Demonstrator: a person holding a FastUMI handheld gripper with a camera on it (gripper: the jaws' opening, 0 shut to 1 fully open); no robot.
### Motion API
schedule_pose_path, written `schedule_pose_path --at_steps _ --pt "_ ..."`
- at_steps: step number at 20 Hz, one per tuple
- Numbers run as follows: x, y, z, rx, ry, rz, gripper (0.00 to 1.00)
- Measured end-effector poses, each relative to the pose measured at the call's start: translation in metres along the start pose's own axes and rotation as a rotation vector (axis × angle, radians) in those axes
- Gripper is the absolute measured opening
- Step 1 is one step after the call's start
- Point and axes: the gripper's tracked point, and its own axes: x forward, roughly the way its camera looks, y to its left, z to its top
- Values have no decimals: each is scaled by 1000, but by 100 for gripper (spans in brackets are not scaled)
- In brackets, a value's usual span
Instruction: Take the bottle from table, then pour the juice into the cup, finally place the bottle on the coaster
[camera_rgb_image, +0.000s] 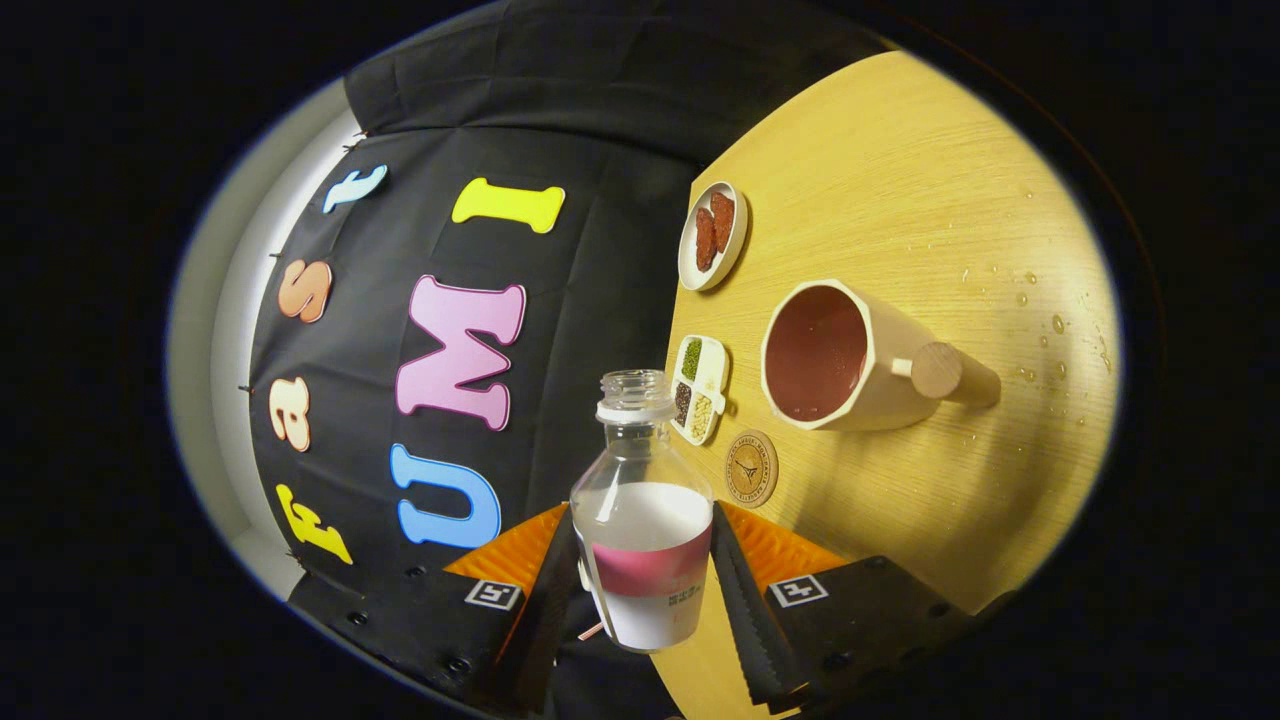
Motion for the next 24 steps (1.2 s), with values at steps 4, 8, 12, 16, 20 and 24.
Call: schedule_pose_path --at_steps 4,8,12,16,20,24 --pt "15 -10 -2 75 17 -26 75" --pt "15 -14 1 152 12 -28 74" --pt "16 -19 3 208 4 -28 74" --pt "16 -15 10 285 -10 -6 74" --pt "19 -17 11 327 -11 -5 74" --pt "18 -17 14 362 -16 -7 74"
